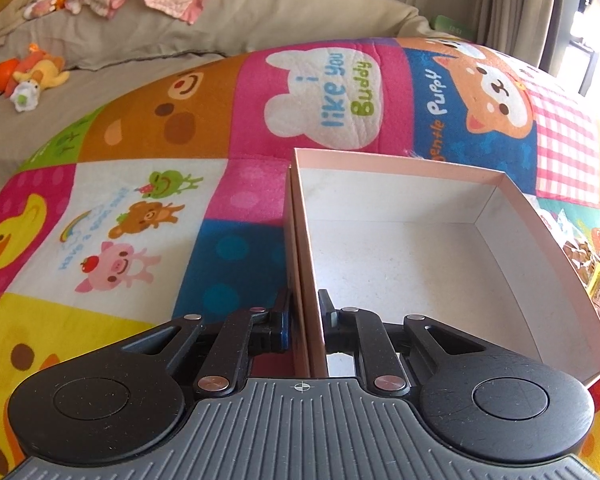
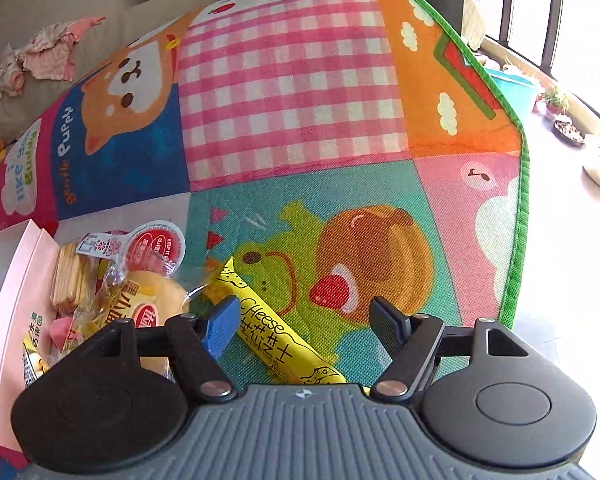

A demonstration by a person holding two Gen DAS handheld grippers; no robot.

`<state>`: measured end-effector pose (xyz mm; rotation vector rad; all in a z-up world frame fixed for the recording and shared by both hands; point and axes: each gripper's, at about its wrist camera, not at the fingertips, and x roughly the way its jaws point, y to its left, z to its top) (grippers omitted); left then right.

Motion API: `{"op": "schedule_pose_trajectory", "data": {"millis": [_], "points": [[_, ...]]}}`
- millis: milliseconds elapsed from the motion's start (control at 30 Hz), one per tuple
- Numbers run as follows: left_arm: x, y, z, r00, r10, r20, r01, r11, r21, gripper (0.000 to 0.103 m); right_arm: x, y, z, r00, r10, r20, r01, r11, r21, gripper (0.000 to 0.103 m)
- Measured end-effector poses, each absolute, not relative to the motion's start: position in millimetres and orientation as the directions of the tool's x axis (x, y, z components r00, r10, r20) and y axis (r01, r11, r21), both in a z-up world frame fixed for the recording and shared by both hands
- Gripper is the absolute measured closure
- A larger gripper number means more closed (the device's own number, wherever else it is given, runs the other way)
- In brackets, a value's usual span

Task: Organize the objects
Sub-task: 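Grasp the yellow Cheese stick with the right gripper, then carry the yellow stick into the pink box and open the right gripper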

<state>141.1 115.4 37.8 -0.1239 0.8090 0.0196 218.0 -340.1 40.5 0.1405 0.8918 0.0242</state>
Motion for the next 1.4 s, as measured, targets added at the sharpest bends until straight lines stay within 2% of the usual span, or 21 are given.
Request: {"op": "schedule_pose_trajectory", "data": {"millis": [100, 133, 167, 300, 400, 533, 633, 667, 733, 1033, 1233, 1400], "points": [[141.0, 115.3, 37.8, 0.69, -0.031, -0.723, -0.063, 0.993, -0.103, 0.088, 215.5, -341.3, 35.4, 0.613, 0.136, -0.778, 0.017, 0.983, 0.185, 0.037], [141.2, 115.3, 37.9, 0.691, -0.032, -0.722, -0.061, 0.993, -0.102, 0.088, 211.4, -338.5, 34.9, 0.603, 0.144, -0.785, 0.002, 0.983, 0.182, 0.046], [140.7, 115.1, 37.9, 0.691, -0.033, -0.722, -0.057, 0.993, -0.1, 0.088, 206.7, -336.1, 34.2, 0.588, 0.159, -0.793, -0.015, 0.982, 0.186, 0.051], [141.4, 114.5, 37.9, 0.692, -0.036, -0.721, -0.047, 0.994, -0.096, 0.088, 181.6, -322.6, 39.7, 0.543, 0.253, -0.801, -0.117, 0.967, 0.227, 0.052], [141.9, 114.7, 37.5, 0.694, -0.037, -0.719, -0.047, 0.994, -0.097, 0.088, 177.2, -310.2, 47.0, 0.582, 0.193, -0.79, -0.13, 0.981, 0.144, 0.052], [142.2, 115.1, 37.1, 0.695, -0.04, -0.718, -0.039, 0.995, -0.093, 0.088, 205.9, -307.8, 38.9, 0.596, 0.088, -0.798, -0.047, 0.996, 0.076, 0.053], [142.2, 114.4, 37.7, 0.691, -0.044, -0.721, -0.026, 0.996, -0.085, 0.088, 219.7, -308.3, 27.9, 0.575, 0.053, -0.816, -0.015, 0.998, 0.054, 0.066], [141.9, 113.7, 37.4, 0.693, -0.042, -0.72, -0.022, 0.997, -0.08, 0.088, 217.3, -307.0, 29.7, 0.572, 0.052, -0.818, -0.024, 0.999, 0.047, 0.079], [141.5, 113.6, 37.2, 0.696, -0.045, -0.717, -0.018, 0.997, -0.08, 0.088, 204.8, -307.4, 35.7, 0.558, 0.08, -0.826, -0.043, 0.997, 0.068, 0.082], [141.4, 115.6, 36.3, 0.703, -0.056, -0.709, -0.013, 0.996, -0.091, 0.088, 81.9, -308.5, 107.5, 0.636, 0.066, -0.769, -0.046, 0.998, 0.048, 0.082], [143.4, 116.8, 37.0, 0.696, -0.06, -0.716, -0.014, 0.995, -0.098, 0.088, 16.4, -268.3, 153.7, 0.664, 0.182, -0.725, -0.176, 0.981, 0.085, 0.082], [143.1, 117.3, 36.8, 0.696, -0.063, -0.715, -0.016, 0.994, -0.104, 0.088, -12.9, -226.4, 183.4, 0.63, 0.337, -0.7, -0.332, 0.931, 0.149, 0.083]]}}
